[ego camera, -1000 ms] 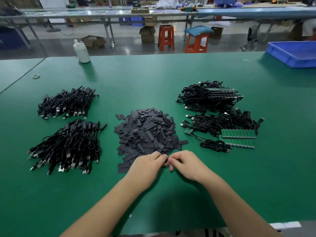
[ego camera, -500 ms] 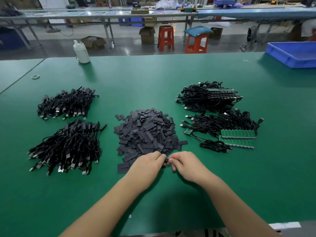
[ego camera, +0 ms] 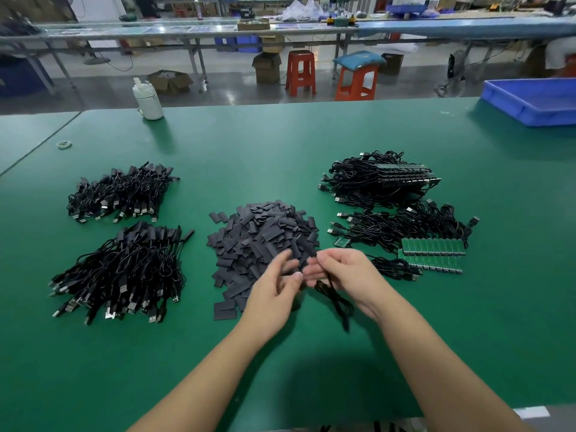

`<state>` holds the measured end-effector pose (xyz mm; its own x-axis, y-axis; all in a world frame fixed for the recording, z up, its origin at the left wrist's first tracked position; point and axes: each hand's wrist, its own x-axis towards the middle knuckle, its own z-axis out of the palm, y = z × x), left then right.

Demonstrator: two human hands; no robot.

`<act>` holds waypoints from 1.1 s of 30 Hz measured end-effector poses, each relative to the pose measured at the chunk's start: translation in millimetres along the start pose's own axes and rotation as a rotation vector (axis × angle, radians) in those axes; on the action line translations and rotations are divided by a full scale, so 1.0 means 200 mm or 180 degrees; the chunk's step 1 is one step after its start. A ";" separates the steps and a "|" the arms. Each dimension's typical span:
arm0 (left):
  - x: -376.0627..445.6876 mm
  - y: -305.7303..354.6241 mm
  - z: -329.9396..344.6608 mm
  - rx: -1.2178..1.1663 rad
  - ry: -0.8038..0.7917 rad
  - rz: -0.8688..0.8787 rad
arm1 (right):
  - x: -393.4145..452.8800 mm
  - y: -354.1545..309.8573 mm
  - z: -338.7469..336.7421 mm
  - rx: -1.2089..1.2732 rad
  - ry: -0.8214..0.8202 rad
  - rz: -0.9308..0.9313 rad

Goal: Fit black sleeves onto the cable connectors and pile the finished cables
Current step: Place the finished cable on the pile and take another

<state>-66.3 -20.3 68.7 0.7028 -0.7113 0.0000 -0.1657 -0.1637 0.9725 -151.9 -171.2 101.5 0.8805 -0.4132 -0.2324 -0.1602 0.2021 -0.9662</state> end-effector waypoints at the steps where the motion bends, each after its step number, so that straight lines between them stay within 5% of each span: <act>1: 0.00 0.01 0.02 -0.0355 -0.0199 -0.0221 | 0.01 -0.01 0.00 0.0387 0.0040 -0.0017; 8: 0.01 0.06 0.05 -0.0688 0.0100 -0.0429 | 0.08 -0.02 0.09 0.1342 0.0327 -0.0201; 10: 0.02 0.06 0.02 -0.0366 0.0166 -0.0434 | 0.09 -0.01 0.09 0.0692 0.0458 -0.0306; 14: 0.07 0.03 -0.21 0.0781 0.0558 -0.0482 | 0.11 0.07 -0.07 -0.2743 0.1144 -0.0598; 17: 0.12 -0.03 -0.48 0.1858 0.1125 -0.0429 | 0.13 0.14 -0.25 -0.3869 0.1269 -0.0497; 22: 0.15 -0.21 -0.86 0.3389 0.1458 -0.0750 | 0.13 0.19 -0.40 -0.4471 0.1093 0.0086; 33: 0.16 -0.25 -0.88 0.4311 0.1074 -0.0869 | 0.16 0.18 -0.27 -0.4733 0.1353 0.0357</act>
<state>86.6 84.9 61.0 0.9167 -0.3884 0.0936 -0.3884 -0.9213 -0.0196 -153.8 -225.3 52.7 0.6882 -0.7218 -0.0735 -0.7246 -0.6788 -0.1192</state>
